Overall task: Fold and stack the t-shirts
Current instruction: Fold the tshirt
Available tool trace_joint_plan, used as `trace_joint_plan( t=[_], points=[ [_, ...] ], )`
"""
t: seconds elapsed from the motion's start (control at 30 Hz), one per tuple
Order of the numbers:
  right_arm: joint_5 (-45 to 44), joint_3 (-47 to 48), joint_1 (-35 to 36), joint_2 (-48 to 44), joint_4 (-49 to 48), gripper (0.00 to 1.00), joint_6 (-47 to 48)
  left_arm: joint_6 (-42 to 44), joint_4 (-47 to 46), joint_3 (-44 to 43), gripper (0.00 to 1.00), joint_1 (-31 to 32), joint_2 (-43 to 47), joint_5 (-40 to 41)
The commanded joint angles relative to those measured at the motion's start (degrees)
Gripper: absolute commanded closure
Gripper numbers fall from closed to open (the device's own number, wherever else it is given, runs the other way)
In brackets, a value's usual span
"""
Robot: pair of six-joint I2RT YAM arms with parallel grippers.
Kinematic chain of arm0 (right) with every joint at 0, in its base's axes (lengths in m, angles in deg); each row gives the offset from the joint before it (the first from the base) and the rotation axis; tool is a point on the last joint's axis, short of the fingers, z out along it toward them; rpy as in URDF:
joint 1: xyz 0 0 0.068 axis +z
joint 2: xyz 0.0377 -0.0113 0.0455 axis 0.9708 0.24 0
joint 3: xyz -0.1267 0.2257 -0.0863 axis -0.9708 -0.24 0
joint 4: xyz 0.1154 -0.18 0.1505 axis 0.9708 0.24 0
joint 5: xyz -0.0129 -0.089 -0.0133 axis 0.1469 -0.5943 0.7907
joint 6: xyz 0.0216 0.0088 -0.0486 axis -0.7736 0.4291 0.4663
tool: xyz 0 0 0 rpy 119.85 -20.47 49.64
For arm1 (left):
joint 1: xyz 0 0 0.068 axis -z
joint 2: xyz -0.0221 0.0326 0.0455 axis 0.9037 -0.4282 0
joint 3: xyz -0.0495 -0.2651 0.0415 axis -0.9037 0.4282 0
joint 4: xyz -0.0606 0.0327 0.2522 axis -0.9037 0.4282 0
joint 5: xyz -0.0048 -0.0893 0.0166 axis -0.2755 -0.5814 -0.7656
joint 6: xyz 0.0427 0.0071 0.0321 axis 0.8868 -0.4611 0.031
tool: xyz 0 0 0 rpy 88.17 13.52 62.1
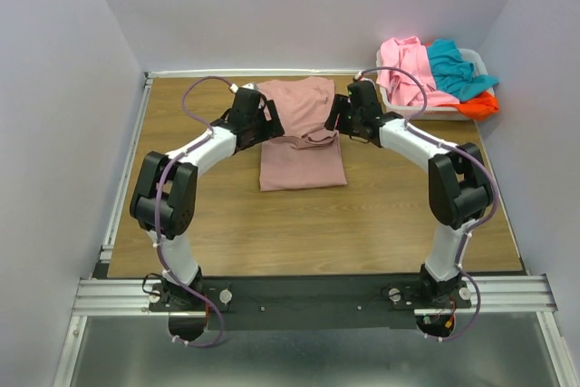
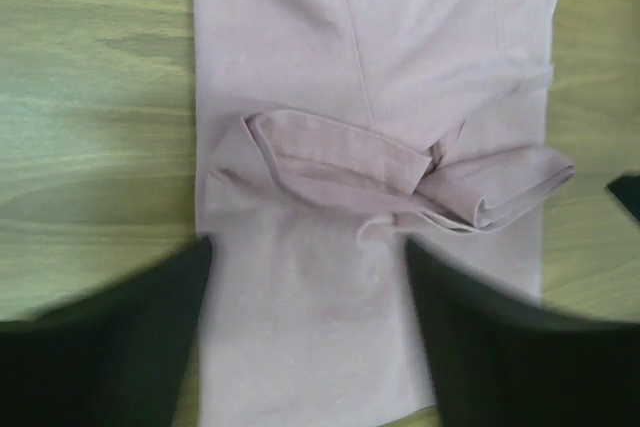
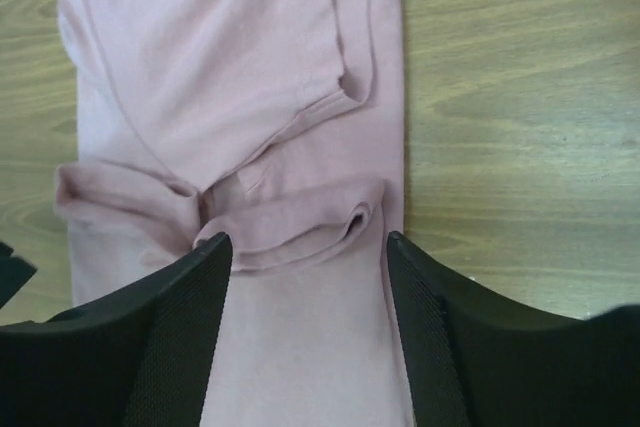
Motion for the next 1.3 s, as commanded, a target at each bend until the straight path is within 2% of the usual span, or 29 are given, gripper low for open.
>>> trace_joint_plan(
  t=[0.0,0.03,0.1,0.13,0.17,0.27,0.4,0.5,0.67,0.73,0.83,0.93,1.0,1.1,1.2,1.23,1.27],
  points=[
    [3.4,-1.3,0.1,-5.8,-0.2,0.27,1.8,-1.4,1.8,1.1,0.02,-0.4,5.0,3.5],
    [6.4,-3.0,0.0,-6.6,-0.2,0.21,2.8,-1.6,1.5,1.9,0.02,-0.4,6.0,3.8],
    [10.1,-4.7,0.1,-8.7,-0.3,0.17,3.7,-1.7,1.3,4.9,0.02,-0.4,9.2,3.6],
    [12.1,-5.6,0.1,-9.0,-0.5,0.06,3.8,-1.8,1.1,6.2,0.02,-0.4,10.4,3.2],
    [16.8,-6.9,0.5,-9.1,-1.1,0.01,3.9,-2.0,0.2,9.4,0.02,-0.4,12.9,2.8],
    [21.3,-8.1,2.1,-8.0,-2.0,0.0,4.9,-3.0,-1.1,16.1,0.02,-0.4,18.3,2.3],
    [21.3,-7.2,7.0,-4.1,-2.1,0.0,5.9,-3.3,-1.2,24.3,0.02,-0.4,25.1,2.2],
    [20.8,-4.2,8.1,0.1,-2.4,0.0,5.2,-4.6,-0.8,31.3,0.02,-0.4,30.9,2.2],
    [19.5,4.1,8.3,8.3,-2.4,0.0,5.0,-7.1,1.8,39.8,0.02,-0.4,40.1,3.4],
    [18.0,6.9,8.3,11.1,-2.4,0.0,5.3,-7.5,2.1,41.4,0.02,-0.4,42.1,2.7],
    [11.2,14.8,8.3,16.5,-2.1,0.0,6.5,-8.2,1.6,43.2,0.02,-0.4,45.3,1.7],
    [8.4,23.3,8.2,21.3,-1.7,0.0,8.8,-8.0,1.6,43.5,0.02,-0.4,46.6,1.2],
    [8.5,26.7,8.3,21.8,-0.6,0.0,9.9,-7.8,1.5,43.6,0.02,-0.4,46.8,1.2],
    [7.5,26.0,8.2,19.4,0.0,0.0,11.1,-7.7,0.3,43.9,0.02,-0.4,46.0,0.7],
    [4.2,21.0,8.2,13.5,0.3,0.0,11.1,-6.9,-2.9,44.0,0.02,-0.4,43.6,-1.5],
    [3.6,16.6,8.3,11.7,0.3,0.0,10.5,-6.8,-4.0,43.9,0.02,-0.4,42.8,-2.2],
    [-0.2,14.3,8.2,7.3,0.5,0.0,9.7,-6.5,-5.7,43.7,0.02,-0.4,40.4,-2.6]
  ],
)
